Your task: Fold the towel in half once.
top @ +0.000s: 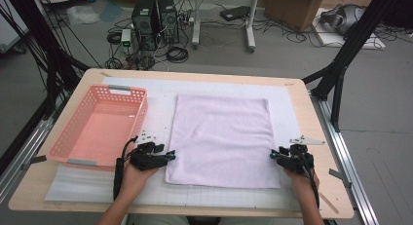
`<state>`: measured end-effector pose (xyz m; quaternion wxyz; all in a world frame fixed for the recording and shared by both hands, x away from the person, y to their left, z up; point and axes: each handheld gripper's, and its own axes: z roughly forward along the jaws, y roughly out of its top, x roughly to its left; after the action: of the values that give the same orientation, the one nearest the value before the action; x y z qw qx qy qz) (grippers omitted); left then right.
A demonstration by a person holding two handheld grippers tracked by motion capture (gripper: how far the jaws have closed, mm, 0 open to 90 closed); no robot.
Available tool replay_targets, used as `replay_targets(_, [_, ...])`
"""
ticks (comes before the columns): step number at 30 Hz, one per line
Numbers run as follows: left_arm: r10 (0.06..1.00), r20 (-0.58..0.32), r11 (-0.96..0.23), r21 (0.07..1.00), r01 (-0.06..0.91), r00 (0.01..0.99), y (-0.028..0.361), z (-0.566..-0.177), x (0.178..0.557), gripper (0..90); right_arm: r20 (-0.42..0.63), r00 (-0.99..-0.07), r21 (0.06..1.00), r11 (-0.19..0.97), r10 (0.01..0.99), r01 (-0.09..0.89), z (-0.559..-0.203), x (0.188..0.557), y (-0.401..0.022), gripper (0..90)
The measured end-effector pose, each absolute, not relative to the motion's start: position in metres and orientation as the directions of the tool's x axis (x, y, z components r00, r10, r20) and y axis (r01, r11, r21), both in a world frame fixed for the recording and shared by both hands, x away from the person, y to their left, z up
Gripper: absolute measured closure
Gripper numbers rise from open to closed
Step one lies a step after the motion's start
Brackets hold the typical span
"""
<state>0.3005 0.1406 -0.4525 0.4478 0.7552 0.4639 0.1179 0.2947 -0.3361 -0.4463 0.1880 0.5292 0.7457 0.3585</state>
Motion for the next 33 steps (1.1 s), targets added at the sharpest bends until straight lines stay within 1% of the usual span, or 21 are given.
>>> replay_targets(1, [0.803,-0.24,-0.17,0.785,0.595,0.546,0.14,-0.453,0.3,47.6,0.093,-0.37,0.738,0.185,0.924,0.649,-0.447,0.293,-0.335,61.5])
replay_targets(2, [0.799,-0.238,-0.177,0.785,0.594,0.552,0.14,-0.453,0.298,52.2,0.09,-0.369,0.736,0.188,0.925,0.651,-0.446,0.292,-0.334,65.9])
replay_targets(3, [0.799,-0.226,-0.19,0.785,0.59,0.557,0.138,-0.453,0.297,57.9,0.091,-0.376,0.732,0.194,0.922,0.654,-0.446,0.291,-0.334,75.0])
replay_targets(4, [0.803,-0.206,-0.206,0.784,0.585,0.559,0.137,-0.453,0.296,63.8,0.108,-0.394,0.727,0.198,0.913,0.658,-0.445,0.291,-0.334,79.1])
replay_targets(5, [0.808,-0.2,-0.21,0.781,0.588,0.554,0.136,-0.452,0.295,69.7,0.096,-0.395,0.726,0.207,0.914,0.656,-0.445,0.291,-0.333,82.1])
replay_targets(7, [0.797,-0.24,-0.193,0.769,0.61,0.554,0.136,-0.452,0.294,83.4,0.093,-0.401,0.723,0.215,0.911,0.657,-0.444,0.291,-0.333,83.5])
replay_targets(8, [0.8,-0.234,-0.196,0.768,0.61,0.552,0.136,-0.452,0.292,85.7,0.093,-0.401,0.721,0.216,0.911,0.658,-0.444,0.29,-0.334,84.1])
replay_targets(14, [0.788,-0.253,-0.196,0.761,0.619,0.561,0.14,-0.45,0.284,86.5,0.134,-0.388,0.718,0.181,0.912,0.672,-0.443,0.286,-0.345,84.5])
replay_targets(15, [0.784,-0.255,-0.199,0.762,0.617,0.567,0.141,-0.45,0.284,86.4,0.13,-0.389,0.722,0.182,0.912,0.667,-0.443,0.286,-0.344,81.0])
replay_targets(17, [0.774,-0.261,-0.192,0.772,0.606,0.577,0.141,-0.448,0.284,85.3,0.117,-0.384,0.734,0.18,0.916,0.654,-0.443,0.285,-0.345,69.0])
replay_targets(18, [0.766,-0.264,-0.188,0.78,0.597,0.587,0.141,-0.448,0.284,82.9,0.122,-0.383,0.742,0.172,0.916,0.647,-0.443,0.284,-0.346,66.4])
replay_targets(20, [0.752,-0.263,-0.183,0.797,0.575,0.605,0.142,-0.446,0.284,75.4,0.117,-0.381,0.765,0.162,0.917,0.623,-0.44,0.282,-0.348,60.7])
replay_targets(22, [0.746,-0.259,-0.174,0.813,0.555,0.613,0.141,-0.444,0.285,66.5,0.107,-0.382,0.79,0.155,0.918,0.593,-0.436,0.279,-0.35,57.1])
replay_targets(24, [0.744,-0.263,-0.159,0.824,0.544,0.615,0.14,-0.442,0.286,58.1,0.096,-0.4,0.813,0.16,0.912,0.559,-0.433,0.276,-0.348,57.5])
replay_targets(27, [0.736,-0.258,-0.156,0.835,0.528,0.626,0.137,-0.443,0.287,52.5,0.098,-0.443,0.828,0.174,0.891,0.533,-0.431,0.275,-0.339,60.2])
replay_targets(30, [0.728,-0.244,-0.162,0.848,0.505,0.641,0.134,-0.443,0.288,47.3,0.089,-0.509,0.814,0.232,0.856,0.533,-0.436,0.278,-0.323,62.2])
replay_targets(33, [0.724,-0.235,-0.154,0.861,0.484,0.648,0.131,-0.442,0.29,44.1,0.07,-0.558,0.79,0.296,0.827,0.537,-0.442,0.281,-0.309,63.1])
